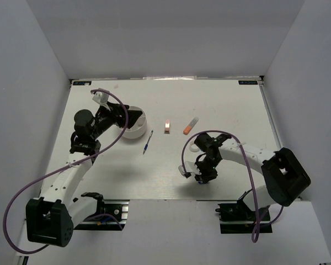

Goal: Sort the stationery into containers
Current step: Pick up the pen cap from the center of the board.

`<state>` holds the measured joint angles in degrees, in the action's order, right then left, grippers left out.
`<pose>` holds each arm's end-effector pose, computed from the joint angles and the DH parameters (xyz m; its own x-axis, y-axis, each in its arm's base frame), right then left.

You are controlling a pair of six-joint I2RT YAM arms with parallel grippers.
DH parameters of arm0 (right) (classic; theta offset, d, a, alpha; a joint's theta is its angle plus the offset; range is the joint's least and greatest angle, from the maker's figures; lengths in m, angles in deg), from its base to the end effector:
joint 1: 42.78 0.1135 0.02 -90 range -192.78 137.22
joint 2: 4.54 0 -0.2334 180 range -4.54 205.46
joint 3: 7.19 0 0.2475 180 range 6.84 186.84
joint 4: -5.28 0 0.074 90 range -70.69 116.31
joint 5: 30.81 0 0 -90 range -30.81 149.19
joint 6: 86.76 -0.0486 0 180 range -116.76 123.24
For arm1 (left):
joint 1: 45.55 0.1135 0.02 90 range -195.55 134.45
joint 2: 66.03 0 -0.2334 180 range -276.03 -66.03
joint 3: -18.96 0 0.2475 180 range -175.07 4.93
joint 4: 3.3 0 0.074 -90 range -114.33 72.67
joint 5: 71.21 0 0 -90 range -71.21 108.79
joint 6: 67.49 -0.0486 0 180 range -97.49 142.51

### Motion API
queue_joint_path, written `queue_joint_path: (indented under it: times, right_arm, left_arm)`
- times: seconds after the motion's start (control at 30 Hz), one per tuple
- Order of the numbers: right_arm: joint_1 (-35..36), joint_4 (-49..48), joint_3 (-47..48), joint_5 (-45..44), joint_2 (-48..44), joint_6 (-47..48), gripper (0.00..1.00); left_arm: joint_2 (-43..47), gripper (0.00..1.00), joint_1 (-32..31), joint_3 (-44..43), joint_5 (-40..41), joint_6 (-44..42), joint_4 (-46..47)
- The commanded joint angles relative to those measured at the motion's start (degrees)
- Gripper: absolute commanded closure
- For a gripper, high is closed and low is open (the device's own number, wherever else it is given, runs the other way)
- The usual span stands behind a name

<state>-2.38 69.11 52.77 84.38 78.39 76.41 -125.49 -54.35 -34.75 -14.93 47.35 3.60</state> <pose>0.1585 0.1621 0.1307 0.3585 -0.8322 -0.4229 -0.9028 -0.4243 0.0696 0.2548 -0.0668 0.2920 -0.2659 -0.3124 -0.9120 0.6216 0.6676 -0.4099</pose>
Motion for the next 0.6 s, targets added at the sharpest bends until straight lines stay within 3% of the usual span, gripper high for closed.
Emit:
queue_joint_path:
  times: [0.0,0.2,0.43,0.57]
  right_arm:
    - [0.8,-1.3,-1.4,-1.2,0.8,-0.9,0.69]
    - [1.7,-3.8,-3.8,-1.5,0.9,-3.0,0.69]
    - [1.8,-9.8,-7.1,-1.7,0.9,-6.6,0.78]
    - [1.9,-11.9,-6.6,0.2,0.3,-10.3,0.98]
  left_arm:
    - [2.1,0.02,-0.2,0.0,-0.7,-1.8,-2.0]
    - [3.6,0.02,-0.2,0.6,0.2,-1.7,-2.7]
    - [4.7,0.04,-0.2,1.7,1.5,1.3,-2.6]
    - [5.4,0.06,-0.2,3.2,1.3,3.1,-1.5]
